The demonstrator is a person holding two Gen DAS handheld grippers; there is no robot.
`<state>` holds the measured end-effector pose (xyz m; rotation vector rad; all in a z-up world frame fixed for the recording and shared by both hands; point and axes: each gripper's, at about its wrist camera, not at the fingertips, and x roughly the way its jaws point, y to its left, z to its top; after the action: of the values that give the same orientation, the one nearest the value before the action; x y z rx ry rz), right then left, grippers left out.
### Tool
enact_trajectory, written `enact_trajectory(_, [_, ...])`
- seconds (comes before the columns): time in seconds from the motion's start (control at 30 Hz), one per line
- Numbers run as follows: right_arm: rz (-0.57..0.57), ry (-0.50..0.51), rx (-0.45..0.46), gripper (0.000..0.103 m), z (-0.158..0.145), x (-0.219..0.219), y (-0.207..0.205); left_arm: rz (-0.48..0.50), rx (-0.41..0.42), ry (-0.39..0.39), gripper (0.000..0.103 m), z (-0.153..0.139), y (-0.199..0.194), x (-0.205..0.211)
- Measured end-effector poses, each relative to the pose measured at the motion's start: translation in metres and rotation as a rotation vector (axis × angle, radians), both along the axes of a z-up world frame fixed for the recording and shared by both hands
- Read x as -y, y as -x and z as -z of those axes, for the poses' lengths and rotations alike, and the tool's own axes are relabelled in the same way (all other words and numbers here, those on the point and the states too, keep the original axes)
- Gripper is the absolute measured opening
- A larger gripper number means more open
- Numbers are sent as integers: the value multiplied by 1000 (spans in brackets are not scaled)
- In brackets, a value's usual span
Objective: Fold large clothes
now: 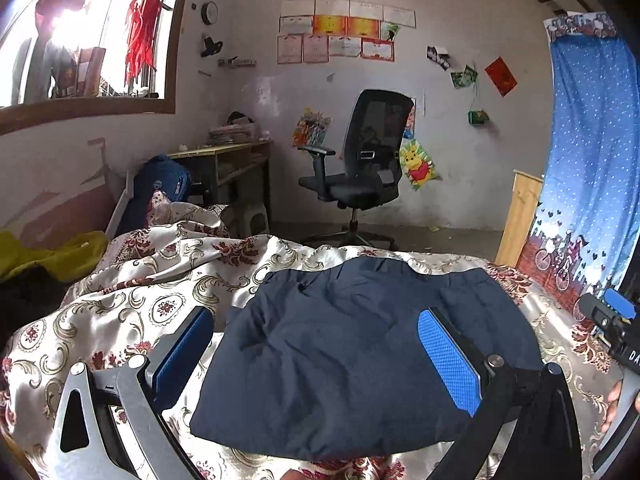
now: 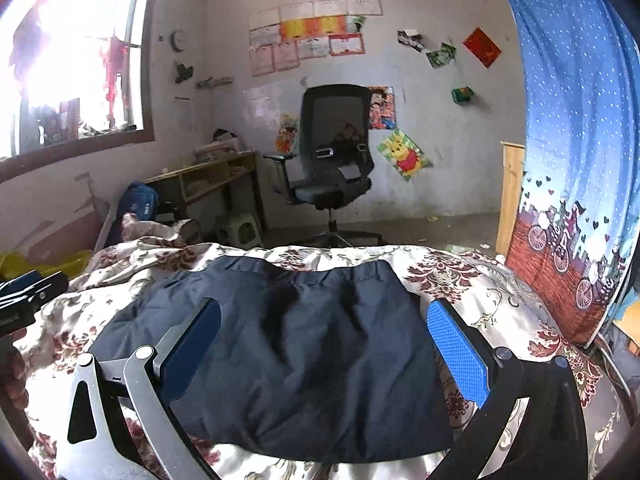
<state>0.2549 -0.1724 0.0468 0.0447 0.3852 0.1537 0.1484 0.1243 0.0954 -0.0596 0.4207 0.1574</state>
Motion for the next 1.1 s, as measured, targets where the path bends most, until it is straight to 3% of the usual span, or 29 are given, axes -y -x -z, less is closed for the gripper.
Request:
enact_trajectory(0.23, [-47, 18, 42, 102, -17, -14, 39, 2, -5, 51, 103, -4, 35, -8])
enact_trajectory(0.57, [-81, -7, 58, 102, -28, -29, 92, -22, 16, 21, 103, -9, 85, -15])
enact_trajectory(0.9, [-105, -7, 55, 102, -14, -33, 136, -34, 2, -16, 103, 11, 122, -7])
enact_trajectory(1.1, [-113, 16, 11, 102, 11, -34, 150, -33, -2, -48, 103, 29, 138, -2])
